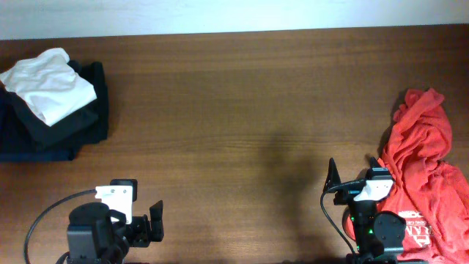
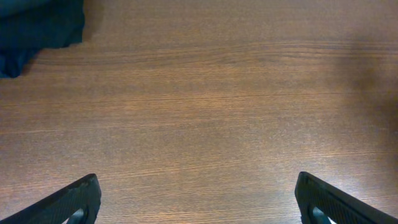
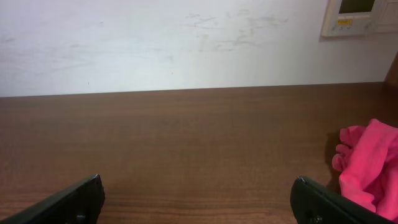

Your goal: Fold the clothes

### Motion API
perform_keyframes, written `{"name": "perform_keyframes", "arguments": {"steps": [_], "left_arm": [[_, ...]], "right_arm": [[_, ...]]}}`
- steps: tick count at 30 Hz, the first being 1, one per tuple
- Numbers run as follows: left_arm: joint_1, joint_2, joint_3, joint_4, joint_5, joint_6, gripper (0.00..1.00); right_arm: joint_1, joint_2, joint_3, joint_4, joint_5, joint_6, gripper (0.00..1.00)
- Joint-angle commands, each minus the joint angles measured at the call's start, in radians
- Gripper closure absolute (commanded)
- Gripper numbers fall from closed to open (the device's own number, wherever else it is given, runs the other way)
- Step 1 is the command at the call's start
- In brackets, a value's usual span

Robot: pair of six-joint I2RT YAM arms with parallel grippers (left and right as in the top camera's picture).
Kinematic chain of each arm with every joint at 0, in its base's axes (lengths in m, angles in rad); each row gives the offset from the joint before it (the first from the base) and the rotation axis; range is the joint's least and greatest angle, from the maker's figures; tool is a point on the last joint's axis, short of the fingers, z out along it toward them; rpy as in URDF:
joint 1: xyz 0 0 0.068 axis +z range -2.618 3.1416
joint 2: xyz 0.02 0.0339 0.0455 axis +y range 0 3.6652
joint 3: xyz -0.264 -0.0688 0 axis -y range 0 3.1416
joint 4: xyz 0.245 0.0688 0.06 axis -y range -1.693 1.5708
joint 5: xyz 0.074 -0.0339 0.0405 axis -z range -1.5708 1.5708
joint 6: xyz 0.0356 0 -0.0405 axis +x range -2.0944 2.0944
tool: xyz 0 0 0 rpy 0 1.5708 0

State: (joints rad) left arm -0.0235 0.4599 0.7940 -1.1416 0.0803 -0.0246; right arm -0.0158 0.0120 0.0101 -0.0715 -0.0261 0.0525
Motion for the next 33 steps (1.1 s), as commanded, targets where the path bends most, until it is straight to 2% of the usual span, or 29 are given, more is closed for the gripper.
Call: {"name": "perform_keyframes", "arguments": {"steps": [1, 5, 8, 11, 16, 20, 33], "left_arm": [[0.005, -0.007, -0.001, 0.000, 0.001, -0.009, 0.01], [0.005, -0.200, -0.050, 0.034, -0.006, -0.005, 0.01], [0.005, -0.339, -0.244, 0.214, -0.007, -0.005, 0.01], [0.005, -0.449, -0.452, 0.497, -0.011, -0.005, 0.01], [0.005, -0.455, -0.785, 1.213, -0.044, -0.005, 0.01], [0.007, -0.455, -0.781, 1.055, -0.059, -0.005, 0.01], [0.007, -0.454, -0.781, 1.054, -0.059, -0.005, 0.01]], "right_arm": [[0.008, -0.006, -0.005, -0.007, 0.012, 0.004, 0.01], [0.008, -0.006, -0.005, -0.007, 0.013, 0.004, 0.01], [0.008, -0.006, -0.005, -0.007, 0.012, 0.004, 0.01], [0.008, -0.006, -0.005, -0.007, 0.013, 0.004, 0.01], [0.008, -0.006, -0.005, -0.007, 0.013, 0.004, 0.01], [0.008, -0.006, -0.005, -0.007, 0.012, 0.004, 0.01], [0.008, -0.006, -0.005, -0.007, 0.013, 0.004, 0.01]]}}
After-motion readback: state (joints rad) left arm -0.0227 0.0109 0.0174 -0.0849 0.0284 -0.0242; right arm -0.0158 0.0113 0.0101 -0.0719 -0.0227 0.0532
